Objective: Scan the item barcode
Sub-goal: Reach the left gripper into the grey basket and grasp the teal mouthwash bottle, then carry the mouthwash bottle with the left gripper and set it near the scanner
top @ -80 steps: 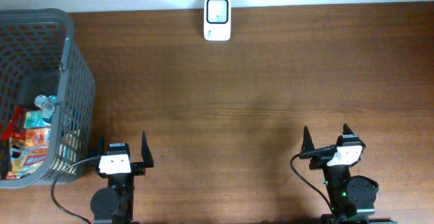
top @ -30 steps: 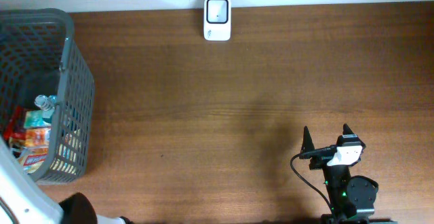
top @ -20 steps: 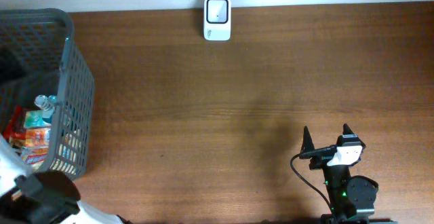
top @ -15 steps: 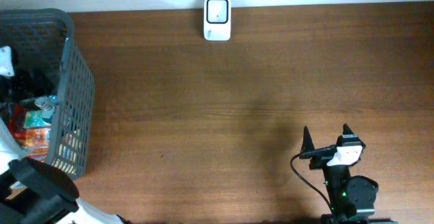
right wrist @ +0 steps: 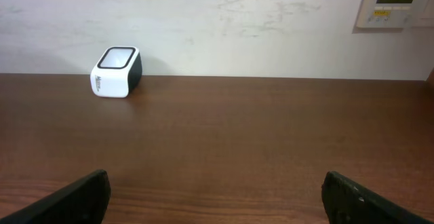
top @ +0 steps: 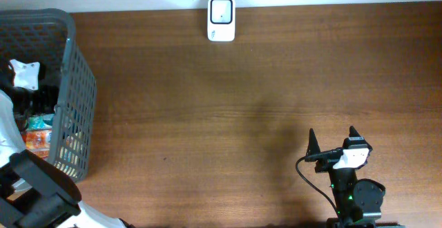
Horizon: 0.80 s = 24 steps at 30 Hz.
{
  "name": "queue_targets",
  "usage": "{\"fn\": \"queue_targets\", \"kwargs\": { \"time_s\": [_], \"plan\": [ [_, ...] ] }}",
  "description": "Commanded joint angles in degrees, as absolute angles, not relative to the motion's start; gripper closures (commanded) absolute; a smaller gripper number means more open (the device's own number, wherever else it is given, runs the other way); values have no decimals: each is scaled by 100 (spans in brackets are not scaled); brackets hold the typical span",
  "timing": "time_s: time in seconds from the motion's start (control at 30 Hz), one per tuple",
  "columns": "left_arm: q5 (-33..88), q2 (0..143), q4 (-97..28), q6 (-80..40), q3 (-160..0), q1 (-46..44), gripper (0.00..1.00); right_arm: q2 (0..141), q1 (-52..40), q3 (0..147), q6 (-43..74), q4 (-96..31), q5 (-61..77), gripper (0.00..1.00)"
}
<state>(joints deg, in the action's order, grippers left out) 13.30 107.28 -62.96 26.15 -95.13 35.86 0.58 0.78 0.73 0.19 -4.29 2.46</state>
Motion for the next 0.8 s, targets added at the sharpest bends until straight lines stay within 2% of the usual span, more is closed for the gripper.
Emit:
{"fn": "queue_targets", "kwargs": {
  "time_s": [0.0,0.17,0.27,0.4,0.57,0.77],
  "plan": [
    [1372,10704,-6311,2687,-9470,3579,37,21,110,32,23,-440,252,2],
    [1372,10704,-6254,2689,-9078,3579,41,21,110,32,23,-440,252,2],
    [1372,10702,-6217,2689,-9080,3579,61,21,110,32,23,-440,252,2],
    [1387,10702,-6171,2644,-9271,3590,62,21,110,32,23,-440,255,2],
    [1424,10674,-6281,2314,-9845,3590,81,21,110,32,23,-440,252,2],
    [1424,10370,-6261,1225,-11399,3590,83,21,110,32,23,-440,252,2]
  ]
}}
